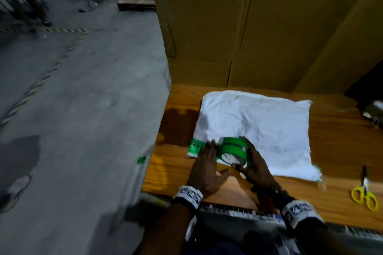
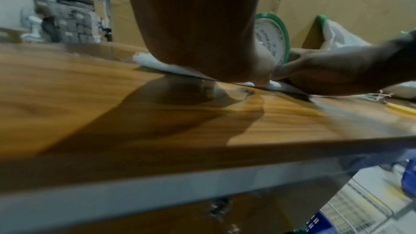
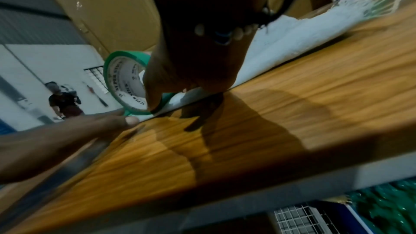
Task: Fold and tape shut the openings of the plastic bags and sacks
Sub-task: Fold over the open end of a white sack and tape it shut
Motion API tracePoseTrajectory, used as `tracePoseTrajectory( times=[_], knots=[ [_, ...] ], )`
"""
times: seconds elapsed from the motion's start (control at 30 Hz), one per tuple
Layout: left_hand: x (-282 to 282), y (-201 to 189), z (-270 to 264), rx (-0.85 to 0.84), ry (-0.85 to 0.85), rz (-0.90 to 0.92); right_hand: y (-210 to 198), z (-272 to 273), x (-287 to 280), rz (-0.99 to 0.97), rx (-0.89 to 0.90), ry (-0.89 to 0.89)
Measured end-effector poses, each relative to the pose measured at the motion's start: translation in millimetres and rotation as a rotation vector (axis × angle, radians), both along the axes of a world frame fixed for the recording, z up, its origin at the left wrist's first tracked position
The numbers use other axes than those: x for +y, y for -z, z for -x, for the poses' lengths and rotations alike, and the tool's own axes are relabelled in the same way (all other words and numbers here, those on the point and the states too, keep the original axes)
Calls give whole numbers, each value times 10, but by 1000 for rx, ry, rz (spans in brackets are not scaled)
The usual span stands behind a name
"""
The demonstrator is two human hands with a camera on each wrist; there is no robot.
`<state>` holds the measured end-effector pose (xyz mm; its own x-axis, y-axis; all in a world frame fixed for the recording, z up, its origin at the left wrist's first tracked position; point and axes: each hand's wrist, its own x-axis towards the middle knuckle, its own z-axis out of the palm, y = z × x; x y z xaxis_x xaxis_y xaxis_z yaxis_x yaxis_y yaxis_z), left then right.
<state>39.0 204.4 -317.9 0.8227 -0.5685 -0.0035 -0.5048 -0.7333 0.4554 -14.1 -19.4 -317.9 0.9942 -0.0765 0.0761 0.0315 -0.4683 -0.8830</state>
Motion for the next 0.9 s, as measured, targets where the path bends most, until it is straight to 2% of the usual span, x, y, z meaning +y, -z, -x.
tracePoseTrajectory(
  times=[0.1,0.2,0.37,0.47,0.53,0.63,0.73,0.83,0.9],
  knots=[
    [5,18,26,-7,-12,20,-17,-41,6,50,-27,7],
    [42,6,-11,-50,14,7,-120,-13,-149,69,-63,-131],
    [55,37,-48,-97,43,-33,-391,45,-680,343,-35,-263],
    [8,50,-50,-82,22,-53,-383,107,-763,248,-2,-297],
    [-43,13,-31,-74,-1,-57,-301,116,-709,79,35,-233],
    [-206,-67,30,-65,62,-72,-171,113,-579,10,88,-86],
    [-358,-76,119,-38,116,-65,-122,126,-494,42,64,-49],
    [-329,-9,95,-52,126,-85,-182,132,-655,118,43,-155],
    [-274,24,56,-77,149,-85,-298,140,-921,260,-5,-231]
  ],
)
